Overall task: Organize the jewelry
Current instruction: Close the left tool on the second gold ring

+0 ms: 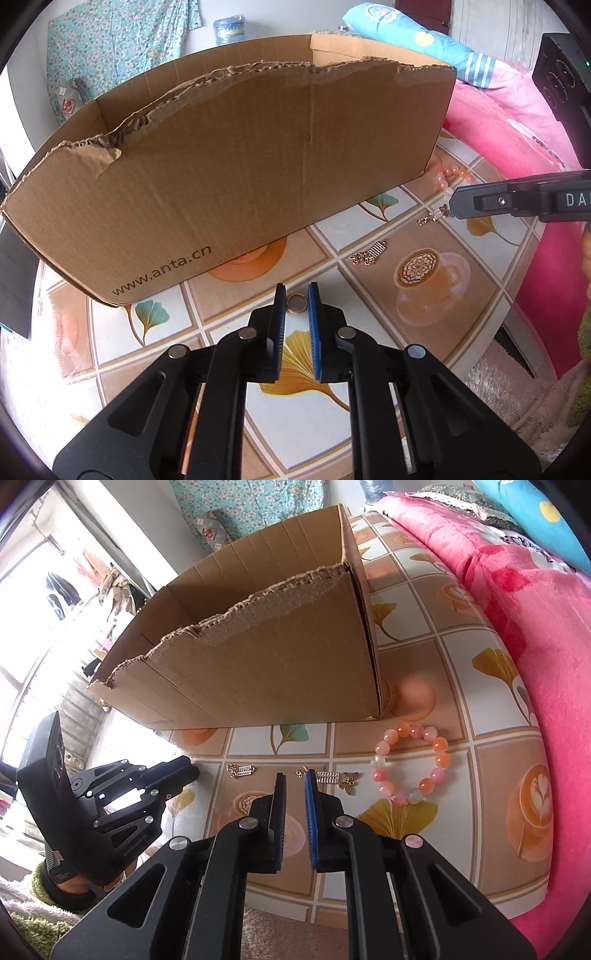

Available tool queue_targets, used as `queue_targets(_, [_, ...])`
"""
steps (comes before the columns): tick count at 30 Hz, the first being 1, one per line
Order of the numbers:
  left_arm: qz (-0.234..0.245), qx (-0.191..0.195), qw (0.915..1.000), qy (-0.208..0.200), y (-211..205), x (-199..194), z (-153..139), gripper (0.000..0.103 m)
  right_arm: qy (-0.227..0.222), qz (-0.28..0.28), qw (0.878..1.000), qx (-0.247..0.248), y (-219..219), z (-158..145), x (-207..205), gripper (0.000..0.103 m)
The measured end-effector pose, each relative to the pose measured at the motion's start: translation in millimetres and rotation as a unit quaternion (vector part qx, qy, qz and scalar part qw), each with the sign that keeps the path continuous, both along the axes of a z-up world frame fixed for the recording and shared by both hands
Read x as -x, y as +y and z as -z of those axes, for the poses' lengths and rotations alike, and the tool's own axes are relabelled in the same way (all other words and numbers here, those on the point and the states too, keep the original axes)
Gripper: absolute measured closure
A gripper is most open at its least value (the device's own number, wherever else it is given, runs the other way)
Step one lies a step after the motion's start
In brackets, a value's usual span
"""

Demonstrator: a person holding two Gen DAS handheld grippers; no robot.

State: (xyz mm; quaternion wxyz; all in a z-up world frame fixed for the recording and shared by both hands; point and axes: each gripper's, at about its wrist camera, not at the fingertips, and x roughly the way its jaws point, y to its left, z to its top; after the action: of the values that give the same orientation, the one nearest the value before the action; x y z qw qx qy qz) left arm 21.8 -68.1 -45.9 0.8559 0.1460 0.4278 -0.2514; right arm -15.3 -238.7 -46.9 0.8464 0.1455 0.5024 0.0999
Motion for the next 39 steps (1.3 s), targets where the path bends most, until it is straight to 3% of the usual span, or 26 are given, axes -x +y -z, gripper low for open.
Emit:
queue_targets(11, [-0.005, 0.007, 1.0000, 0.002, 10.8, 6.0, -1.5, 0.092, -0.005, -0.026, 1.000, 0.013, 23.4, -2.1, -3.9, 0.092])
queue_targets(12, [-0.007, 0.009, 0.9999, 0.002, 12.8, 6.2, -2.0, 0.093, -0.004, -0.031, 0.999, 0.016, 27.8, -1.6, -5.2, 0.089])
queue_targets(14, [-0.011, 0.014, 0.9998, 0.004, 16.6, 5.6, -3.0, 0.093, -0.008, -0.038, 0.999, 0.020, 33.8, -1.5, -6.4, 0.070])
queue_targets(15, [-0.012, 0.016, 0.9998, 0.005, 17.5, 5.1, -3.4, 0.093, -0.011, -0.045, 0.999, 0.026, 39.1, -1.7, -7.4, 0.069])
queue_targets(18, [-0.018, 0.019, 0.9996, 0.006, 22.7, 5.0, -3.8, 0.093, -0.018, -0.063, 0.997, 0.049, 52.8, -0.5, -11.4, 0.069])
queue_targets(20, [-0.021, 0.022, 0.9995, 0.009, 26.4, 3.9, -3.6, 0.099, -0.020, -0.074, 0.995, 0.064, 60.8, 2.0, -15.3, 0.069])
queue_targets(27, [-0.031, 0.033, 0.9989, 0.012, 35.9, 1.7, -4.4, 0.100, -0.014, -0.097, 0.990, 0.099, 78.6, 10.9, -26.3, 0.069])
queue_targets(33, [-0.039, 0.066, 0.9965, 0.033, 51.8, -0.7, -9.2, 0.099, -0.024, -0.089, 0.991, 0.101, 78.9, 4.5, -25.1, 0.069])
queue_targets(39, [-0.038, 0.074, 0.9945, 0.064, 51.5, -1.9, -4.8, 0.098, -0.021, -0.077, 0.993, 0.089, 62.2, 7.8, -18.2, 0.069])
